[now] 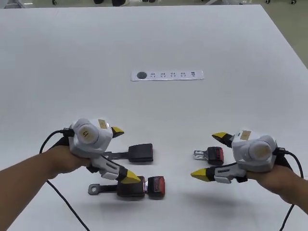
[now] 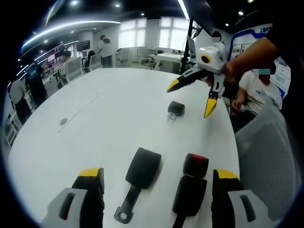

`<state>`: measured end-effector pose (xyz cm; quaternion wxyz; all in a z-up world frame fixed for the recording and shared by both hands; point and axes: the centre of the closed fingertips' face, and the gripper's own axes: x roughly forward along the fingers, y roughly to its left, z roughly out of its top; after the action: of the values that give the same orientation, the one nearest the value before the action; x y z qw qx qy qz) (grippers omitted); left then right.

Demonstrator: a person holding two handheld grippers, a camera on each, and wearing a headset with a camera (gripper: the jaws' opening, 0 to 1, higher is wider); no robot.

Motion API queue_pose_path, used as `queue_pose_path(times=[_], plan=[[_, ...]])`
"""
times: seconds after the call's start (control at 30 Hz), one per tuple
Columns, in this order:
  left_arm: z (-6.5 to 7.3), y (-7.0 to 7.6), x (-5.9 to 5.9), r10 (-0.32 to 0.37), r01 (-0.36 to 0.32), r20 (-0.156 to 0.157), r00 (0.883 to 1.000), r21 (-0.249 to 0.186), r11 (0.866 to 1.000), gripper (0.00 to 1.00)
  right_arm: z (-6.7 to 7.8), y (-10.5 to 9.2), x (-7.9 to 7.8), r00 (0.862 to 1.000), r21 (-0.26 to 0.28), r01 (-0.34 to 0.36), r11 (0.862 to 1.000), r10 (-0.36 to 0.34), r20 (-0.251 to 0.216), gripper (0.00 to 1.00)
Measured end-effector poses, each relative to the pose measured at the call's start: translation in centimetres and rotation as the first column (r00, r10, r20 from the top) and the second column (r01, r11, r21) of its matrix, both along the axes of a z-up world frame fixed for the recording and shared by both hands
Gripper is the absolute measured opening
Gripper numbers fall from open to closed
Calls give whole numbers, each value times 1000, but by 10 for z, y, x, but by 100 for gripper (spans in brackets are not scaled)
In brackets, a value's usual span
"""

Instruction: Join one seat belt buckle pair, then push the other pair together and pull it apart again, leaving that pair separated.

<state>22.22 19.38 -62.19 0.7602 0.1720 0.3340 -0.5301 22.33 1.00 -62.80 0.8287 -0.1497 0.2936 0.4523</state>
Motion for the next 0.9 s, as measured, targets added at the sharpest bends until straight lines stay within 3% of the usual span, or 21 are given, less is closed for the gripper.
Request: queue_pose_path(times=[0.37,0.6,0.77,0.9], plan=[[-10,-10,17,-5,5,-13,1000,-9,1000,96,-17,-32,12,998,-24,-23,999,21,-61,83],[-21,-13,27,-18,18,-35,999,-10,1000,93,-25,-35,14,994,-30,-46,999,42,-96,81],[-26,-17,28,-38,38,-56,998,3,999,90,-35,-34,14,990,-31,-69,997,64,-129,79],[-37,-18,25,-66,67,-58,996,17,998,86,-38,-34,13,986,-40,-93,995,86,-142,69]])
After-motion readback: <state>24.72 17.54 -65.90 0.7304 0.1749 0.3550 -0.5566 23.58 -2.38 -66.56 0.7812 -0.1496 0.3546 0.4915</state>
